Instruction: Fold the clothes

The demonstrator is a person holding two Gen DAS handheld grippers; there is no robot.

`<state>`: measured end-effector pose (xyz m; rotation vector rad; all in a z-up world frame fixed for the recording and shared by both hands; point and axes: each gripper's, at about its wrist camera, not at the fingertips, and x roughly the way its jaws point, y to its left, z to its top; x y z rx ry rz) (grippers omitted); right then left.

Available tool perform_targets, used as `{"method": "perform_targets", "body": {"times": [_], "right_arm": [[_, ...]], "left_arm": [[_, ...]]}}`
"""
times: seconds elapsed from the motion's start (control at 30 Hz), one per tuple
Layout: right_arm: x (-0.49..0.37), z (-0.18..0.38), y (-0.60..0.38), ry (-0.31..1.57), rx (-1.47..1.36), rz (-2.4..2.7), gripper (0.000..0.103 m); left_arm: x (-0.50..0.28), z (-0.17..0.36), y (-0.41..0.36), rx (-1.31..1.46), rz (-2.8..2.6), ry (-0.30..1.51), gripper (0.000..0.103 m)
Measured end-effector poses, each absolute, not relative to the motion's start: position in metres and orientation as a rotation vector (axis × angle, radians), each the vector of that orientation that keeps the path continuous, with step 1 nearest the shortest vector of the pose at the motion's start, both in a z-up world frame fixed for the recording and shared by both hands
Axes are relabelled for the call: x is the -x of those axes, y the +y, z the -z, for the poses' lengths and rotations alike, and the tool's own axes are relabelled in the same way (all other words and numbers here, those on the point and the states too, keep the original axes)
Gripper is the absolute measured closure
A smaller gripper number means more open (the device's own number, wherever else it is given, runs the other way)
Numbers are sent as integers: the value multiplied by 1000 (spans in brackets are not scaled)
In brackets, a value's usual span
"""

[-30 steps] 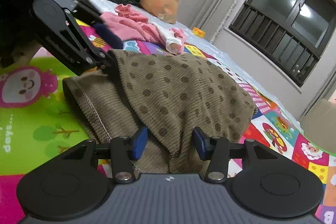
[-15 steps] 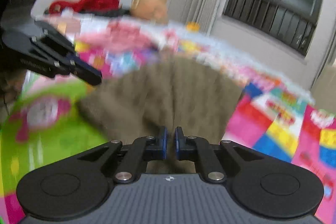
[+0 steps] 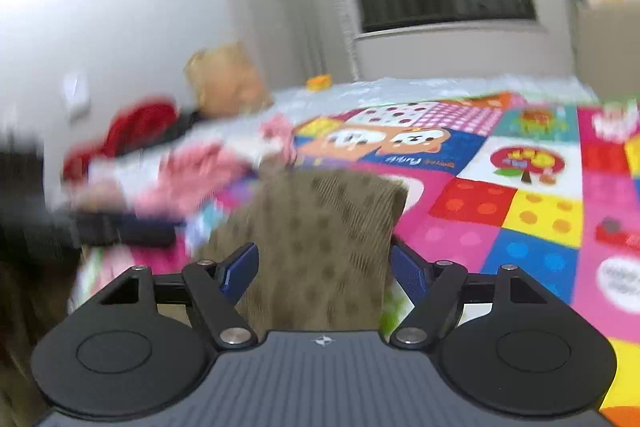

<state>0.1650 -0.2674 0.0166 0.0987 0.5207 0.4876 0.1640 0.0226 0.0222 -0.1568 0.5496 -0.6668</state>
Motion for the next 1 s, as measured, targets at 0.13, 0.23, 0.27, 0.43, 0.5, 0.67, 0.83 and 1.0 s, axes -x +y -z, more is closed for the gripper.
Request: {"method": "perform_targets", "body": {"times": [0.13,0.23,0.27,0.43,0.5,0.67,0.83,1.0], "right_arm": [[-210,-18,-281,541,-263,-443,29],[-240,-8,-266,599,-258,-475,52],[-250,-5,-261,618,-254,-490,73],[-277,10,-242,670,-166,-500,93],[-280,16,-238,674,-106,-481,93],[-288,32,-228,683,45,-435,92],[-264,17,-241,621,65,-397,77],[-192,-10,-248,504,214,-480,49]], "left_arm": [[-179,2,17,166,666,631,41],[-178,11,24,155,699,650,41],[-177,12,26,144,708,655,42],[-172,21,37,52,699,681,42],[-172,26,44,58,696,689,42],[-170,28,51,78,678,679,42],[-157,15,49,37,677,647,29],[-144,10,39,-92,655,622,29]]}}
